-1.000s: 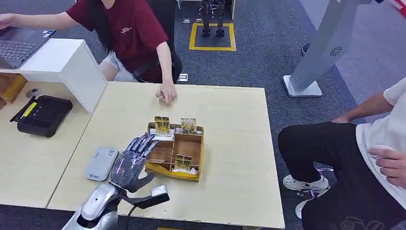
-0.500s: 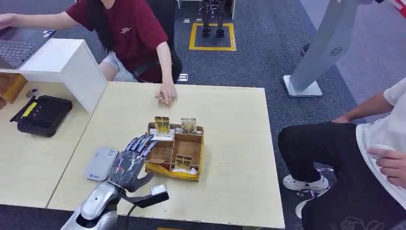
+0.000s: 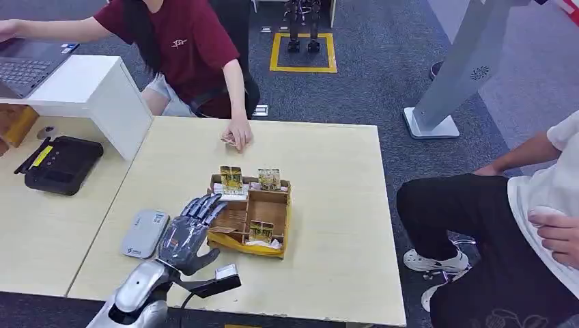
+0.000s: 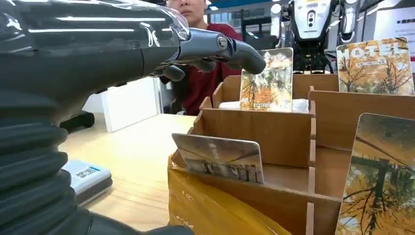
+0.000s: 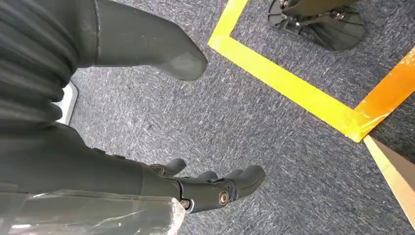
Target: Pass the card to the sensor for recognition and then transmit it.
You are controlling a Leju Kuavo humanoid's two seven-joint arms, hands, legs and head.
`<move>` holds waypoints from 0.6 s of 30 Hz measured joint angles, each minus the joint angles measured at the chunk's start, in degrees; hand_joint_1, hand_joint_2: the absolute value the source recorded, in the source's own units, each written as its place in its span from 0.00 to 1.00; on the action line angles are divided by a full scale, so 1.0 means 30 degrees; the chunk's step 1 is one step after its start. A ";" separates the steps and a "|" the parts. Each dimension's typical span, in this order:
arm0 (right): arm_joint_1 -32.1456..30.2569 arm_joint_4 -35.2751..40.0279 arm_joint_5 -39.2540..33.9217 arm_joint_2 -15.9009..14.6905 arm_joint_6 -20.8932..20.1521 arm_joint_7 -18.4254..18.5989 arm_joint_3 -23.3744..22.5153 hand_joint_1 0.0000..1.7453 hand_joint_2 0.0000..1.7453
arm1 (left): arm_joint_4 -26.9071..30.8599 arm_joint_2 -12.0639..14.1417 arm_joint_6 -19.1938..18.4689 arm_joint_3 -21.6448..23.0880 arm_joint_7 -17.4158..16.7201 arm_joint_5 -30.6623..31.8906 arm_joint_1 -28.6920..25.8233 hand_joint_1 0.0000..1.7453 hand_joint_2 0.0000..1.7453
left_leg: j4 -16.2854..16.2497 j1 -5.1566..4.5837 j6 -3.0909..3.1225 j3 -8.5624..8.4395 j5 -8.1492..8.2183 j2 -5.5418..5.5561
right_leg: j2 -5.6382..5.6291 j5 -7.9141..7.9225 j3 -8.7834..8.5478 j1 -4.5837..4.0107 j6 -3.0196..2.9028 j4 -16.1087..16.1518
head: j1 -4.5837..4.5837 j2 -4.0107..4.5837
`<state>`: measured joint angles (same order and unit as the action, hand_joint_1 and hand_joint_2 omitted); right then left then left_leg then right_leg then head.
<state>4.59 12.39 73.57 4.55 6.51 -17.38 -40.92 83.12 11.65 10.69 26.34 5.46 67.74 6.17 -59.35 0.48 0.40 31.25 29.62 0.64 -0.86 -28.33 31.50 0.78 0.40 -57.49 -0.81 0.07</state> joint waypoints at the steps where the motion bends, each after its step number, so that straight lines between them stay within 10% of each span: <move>1: -0.0001 0.0000 0.0000 0.0000 0.0000 0.0001 0.0000 0.00 1.00 | 0.0000 0.0014 0.0008 0.0000 0.0007 -0.0067 0.0000 0.00 1.00 | 0.0000 0.0000 0.0000 -0.0001 0.0000 0.0000 | 0.0000 0.0000 0.0000 0.0000 0.0000 0.0000 | -0.0007 0.0000; 18: -0.0003 0.0000 0.0044 0.0000 0.0000 0.0030 0.0000 0.00 1.00 | 0.0000 0.0065 -0.0101 -0.0007 -0.0350 -0.0051 0.0005 0.00 1.00 | 0.0000 0.0000 0.0000 0.0000 0.0000 0.0000 | 0.0000 0.0000 0.0001 0.0000 0.0000 0.0000 | 0.0000 0.0000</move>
<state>4.58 12.39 73.70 4.55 6.51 -17.29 -40.92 83.12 11.85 10.38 26.32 4.41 67.58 6.18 -59.35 0.48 0.40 31.25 29.62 0.64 -0.86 -28.33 31.50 0.78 0.40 -57.49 -0.81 0.07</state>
